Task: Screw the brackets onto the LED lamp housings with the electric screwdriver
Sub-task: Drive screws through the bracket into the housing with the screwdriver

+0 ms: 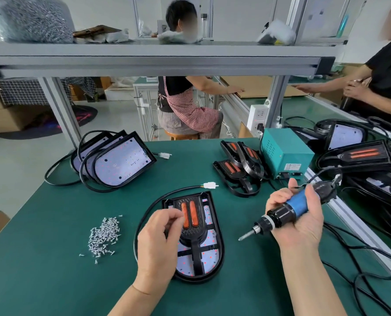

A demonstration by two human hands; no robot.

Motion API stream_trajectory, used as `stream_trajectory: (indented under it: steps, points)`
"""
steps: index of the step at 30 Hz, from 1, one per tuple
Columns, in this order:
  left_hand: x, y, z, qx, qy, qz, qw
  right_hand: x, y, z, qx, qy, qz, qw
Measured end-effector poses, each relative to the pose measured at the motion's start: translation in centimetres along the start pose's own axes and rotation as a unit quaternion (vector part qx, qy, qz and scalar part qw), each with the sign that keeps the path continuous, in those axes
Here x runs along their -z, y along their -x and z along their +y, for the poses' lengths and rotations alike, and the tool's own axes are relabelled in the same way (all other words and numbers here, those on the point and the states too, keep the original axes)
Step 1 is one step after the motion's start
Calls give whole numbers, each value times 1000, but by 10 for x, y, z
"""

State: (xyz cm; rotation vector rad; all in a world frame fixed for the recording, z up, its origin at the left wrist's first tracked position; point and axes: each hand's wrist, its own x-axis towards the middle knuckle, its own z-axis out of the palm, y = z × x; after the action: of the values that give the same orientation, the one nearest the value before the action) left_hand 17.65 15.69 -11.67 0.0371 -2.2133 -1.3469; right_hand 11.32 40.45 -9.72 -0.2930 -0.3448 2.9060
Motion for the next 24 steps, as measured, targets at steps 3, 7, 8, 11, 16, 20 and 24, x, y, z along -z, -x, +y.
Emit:
stream_trajectory:
  steps: [3,7,8,11,16,20,24]
  points:
    - [-3,-1,11,-23,-24,-29,999,-16,5,6,38,27,18,999]
    - [-6,2,19,-26,-40,-54,997,-41,15,18,93,68,29,993]
    - [-7,3,19,-16,-36,-59,997,-46,19,22,107,74,29,991]
    - [-10,9,21,40,-6,-76,996,-58,27,34,140,100,26,985]
    - [-9,10,28,116,61,-82,988,-64,32,50,146,115,44,982]
    - [-6,9,30,148,95,-79,981,-61,34,58,153,130,54,978]
    - [-5,8,29,168,113,-80,976,-61,33,57,165,137,59,975]
